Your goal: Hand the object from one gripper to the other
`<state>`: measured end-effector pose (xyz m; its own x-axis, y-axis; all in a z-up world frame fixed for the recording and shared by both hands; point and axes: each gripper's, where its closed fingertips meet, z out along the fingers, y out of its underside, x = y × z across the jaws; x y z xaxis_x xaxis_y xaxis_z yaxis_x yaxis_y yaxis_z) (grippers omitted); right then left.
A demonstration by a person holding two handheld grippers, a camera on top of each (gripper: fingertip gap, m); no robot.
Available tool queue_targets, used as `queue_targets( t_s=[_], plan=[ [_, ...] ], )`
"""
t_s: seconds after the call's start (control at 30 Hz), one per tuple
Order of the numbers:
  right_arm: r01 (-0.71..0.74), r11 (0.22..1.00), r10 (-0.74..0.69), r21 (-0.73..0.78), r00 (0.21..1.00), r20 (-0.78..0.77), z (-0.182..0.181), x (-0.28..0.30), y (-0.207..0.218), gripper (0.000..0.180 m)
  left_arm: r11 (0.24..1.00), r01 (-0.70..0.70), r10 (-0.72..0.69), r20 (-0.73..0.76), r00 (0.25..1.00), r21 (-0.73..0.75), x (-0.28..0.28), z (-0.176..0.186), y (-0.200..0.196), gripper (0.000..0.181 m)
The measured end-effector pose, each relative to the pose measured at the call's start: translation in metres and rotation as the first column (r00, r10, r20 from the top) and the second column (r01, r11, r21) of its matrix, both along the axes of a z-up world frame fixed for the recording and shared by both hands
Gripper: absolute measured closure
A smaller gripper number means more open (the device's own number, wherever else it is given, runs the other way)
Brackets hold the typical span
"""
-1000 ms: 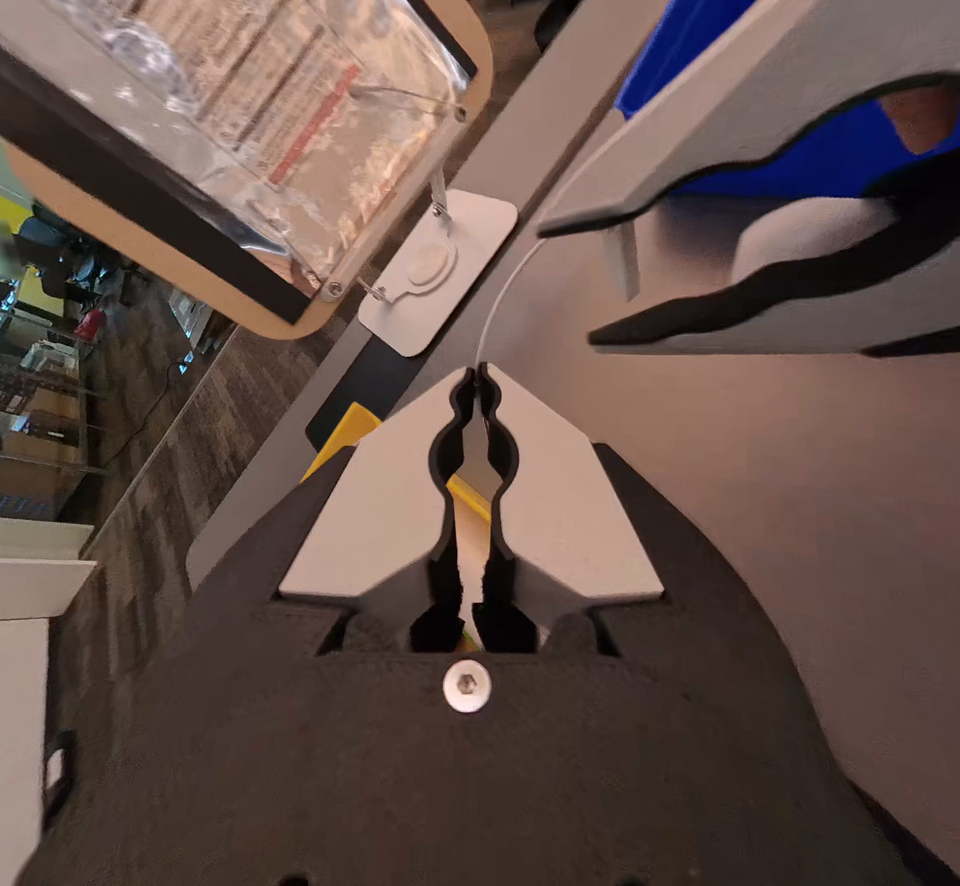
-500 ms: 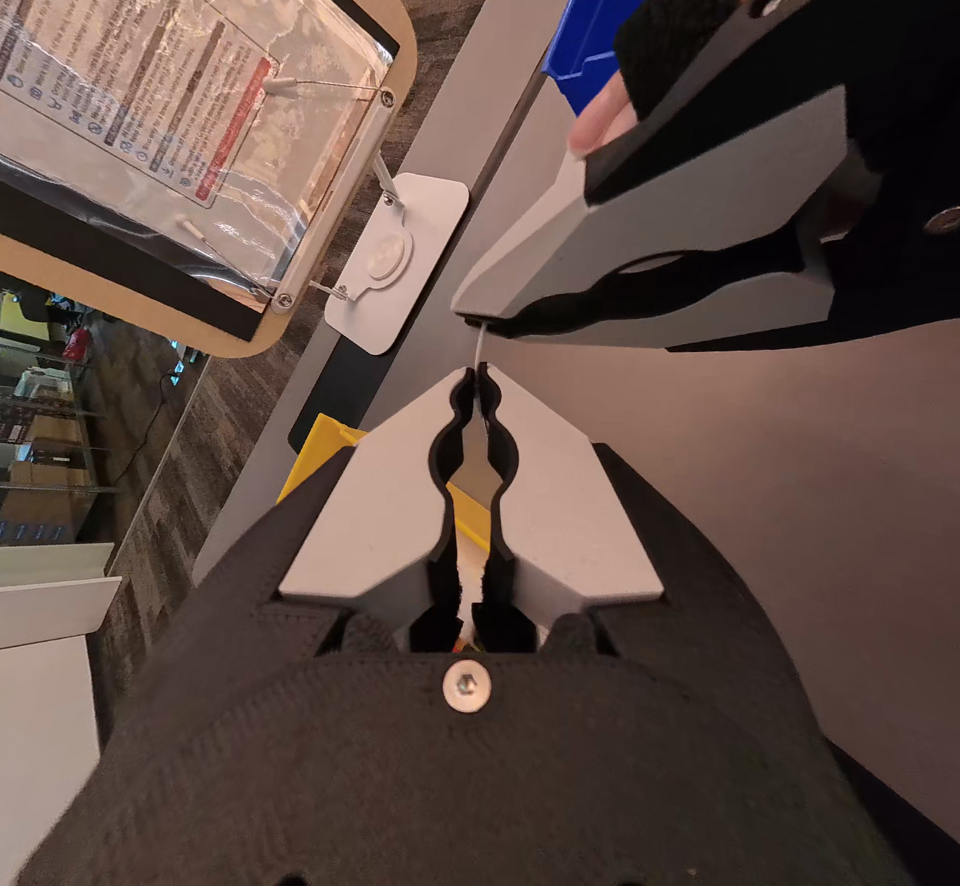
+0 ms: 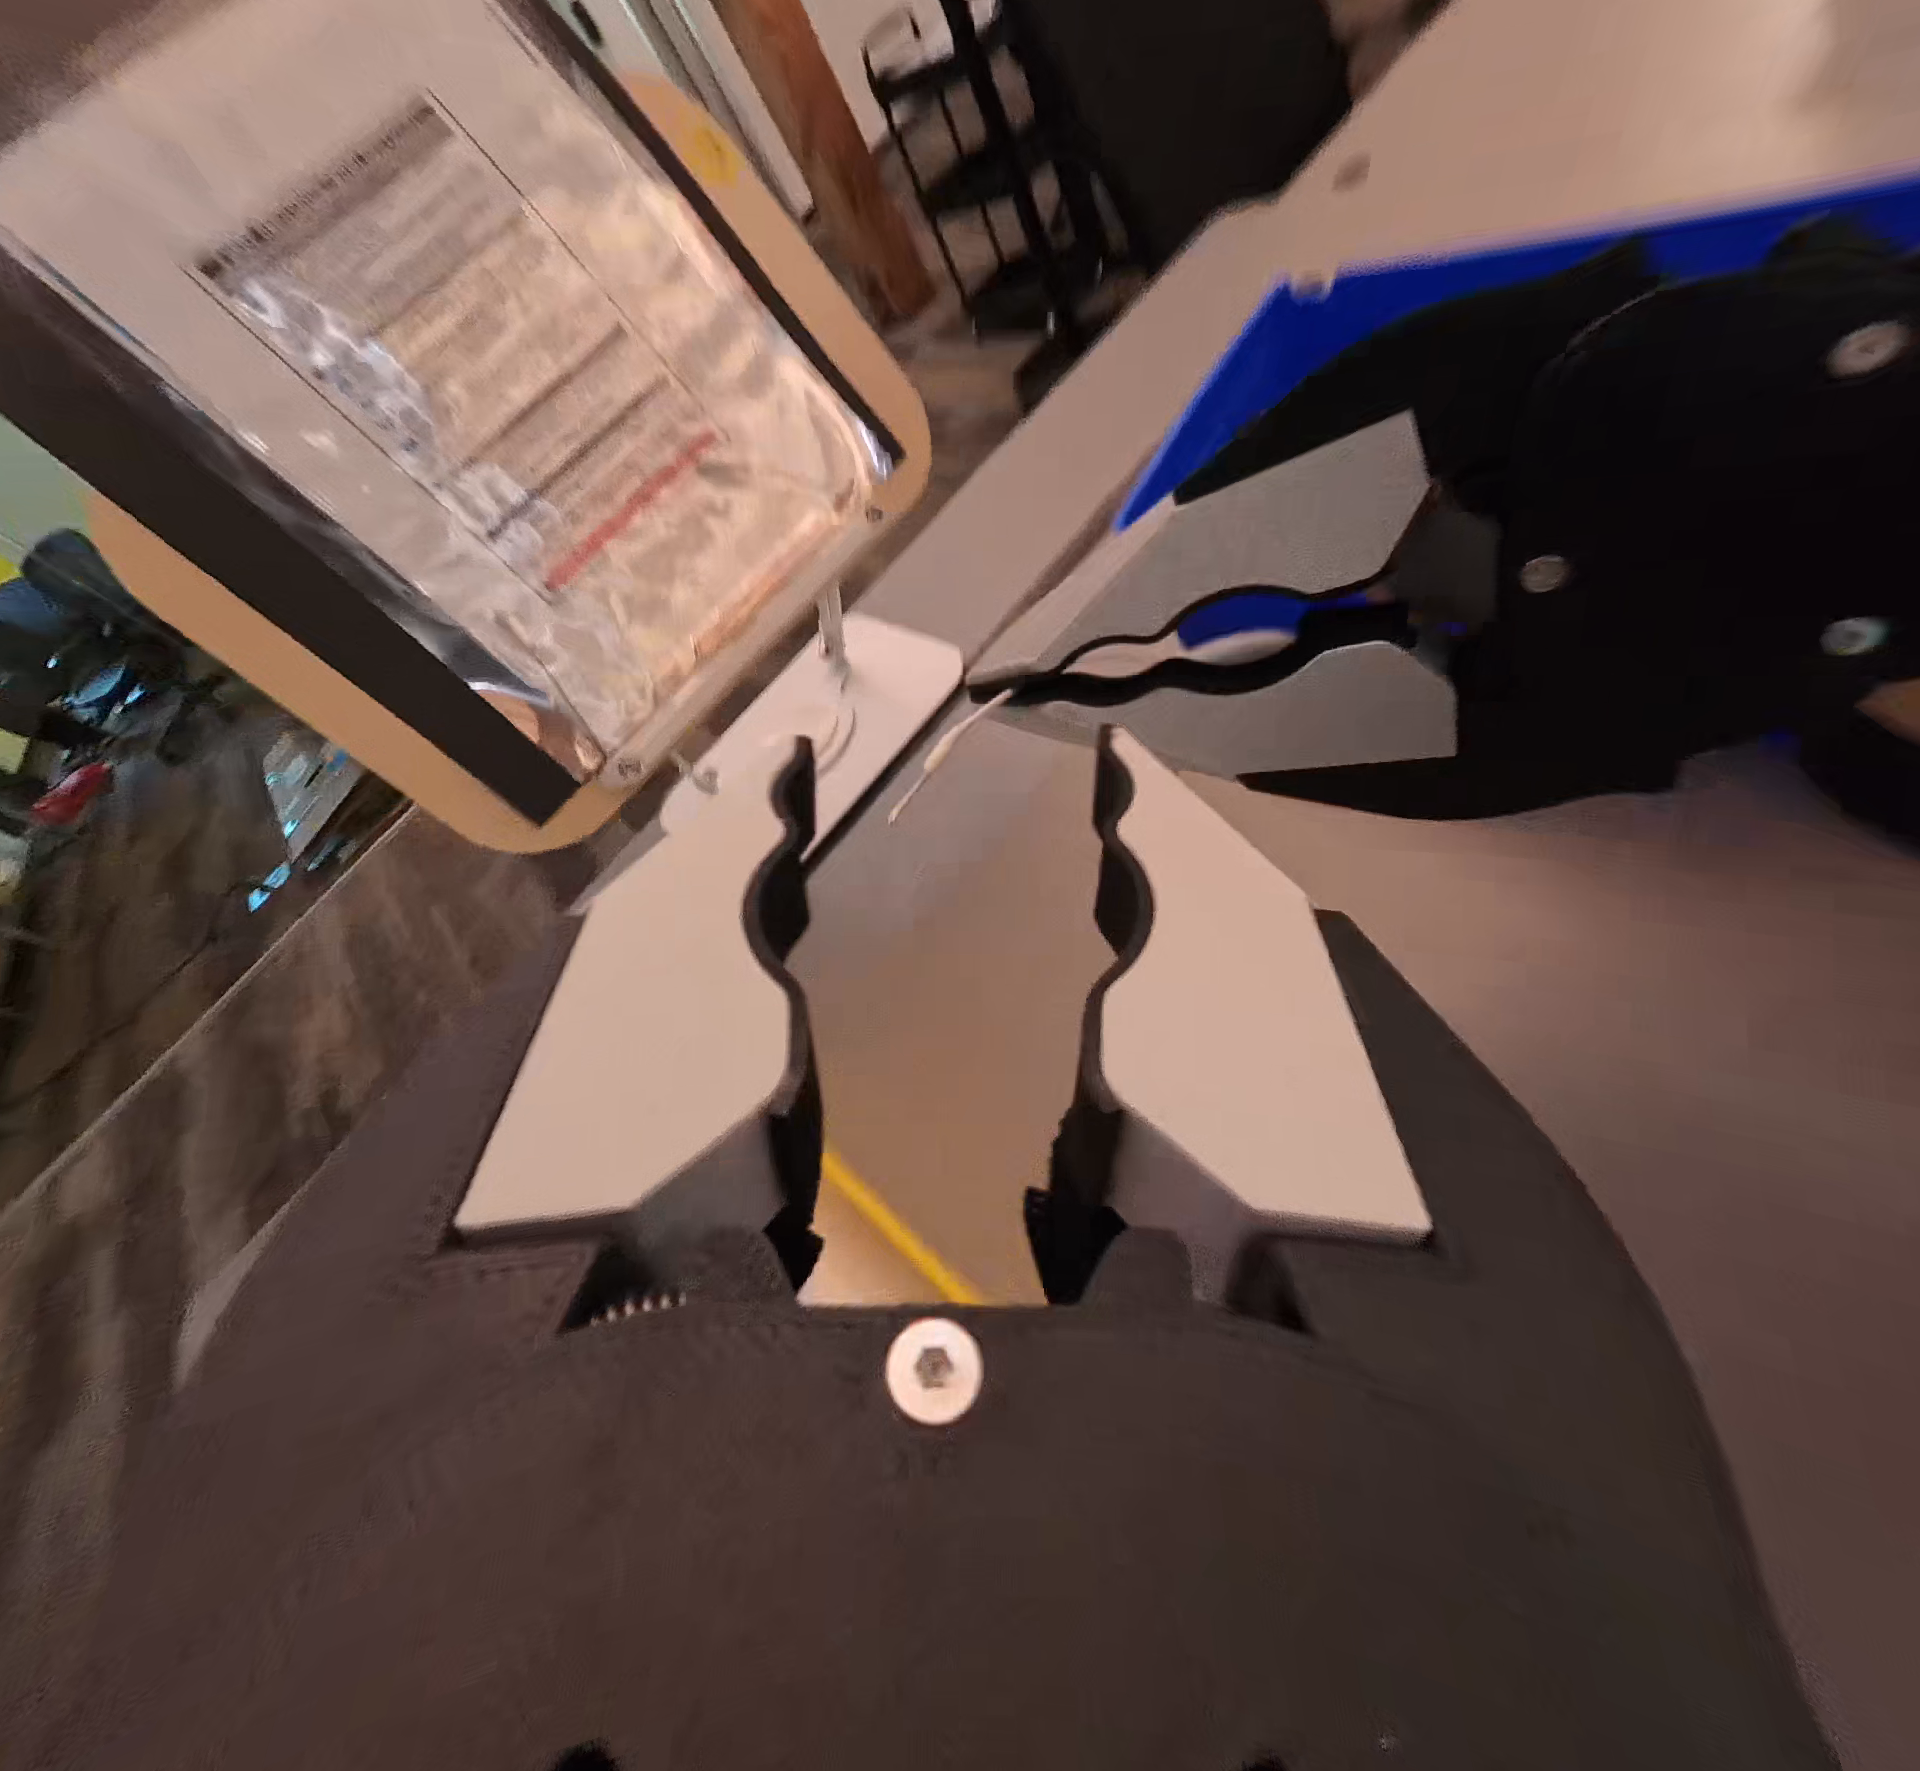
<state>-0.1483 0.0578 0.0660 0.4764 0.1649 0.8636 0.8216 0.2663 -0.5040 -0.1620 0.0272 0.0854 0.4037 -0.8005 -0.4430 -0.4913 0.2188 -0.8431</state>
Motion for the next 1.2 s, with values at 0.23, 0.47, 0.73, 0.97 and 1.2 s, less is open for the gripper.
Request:
queue_targets(
  t_s=[0.23,0.47,0.73,0.97,1.2],
  plan=[
    [-0.413,0.896,0.143,-0.162,0.616,-0.775,0.038,0.014,-0.011,0.180,0.997,0.043,-0.028,0.210,0.977,-0.067,-0.015,0.033,-0.004,0.133],
    [-0.819,0.574,0.149,0.005,0.099,-0.984,0.075,0.004,-0.048,0.180,0.800,0.477,-0.339,0.382,0.860,-0.365,0.007,0.018,-0.044,0.149],
    [-0.868,0.497,0.140,0.005,0.074,-0.987,0.079,-0.016,-0.062,0.180,0.769,0.541,-0.374,0.448,0.812,-0.340,0.016,0.024,-0.051,0.161],
    [-0.870,0.494,0.165,0.004,0.089,-0.982,0.080,-0.026,-0.069,0.180,0.711,0.599,-0.423,0.456,0.783,-0.369,0.022,0.023,-0.068,0.168],
    [-0.855,0.516,0.246,0.052,0.090,-0.965,0.088,-0.023,-0.072,0.168,0.726,0.590,-0.414,0.461,0.785,-0.352,0.019,0.027,-0.064,0.181]
  ],
)
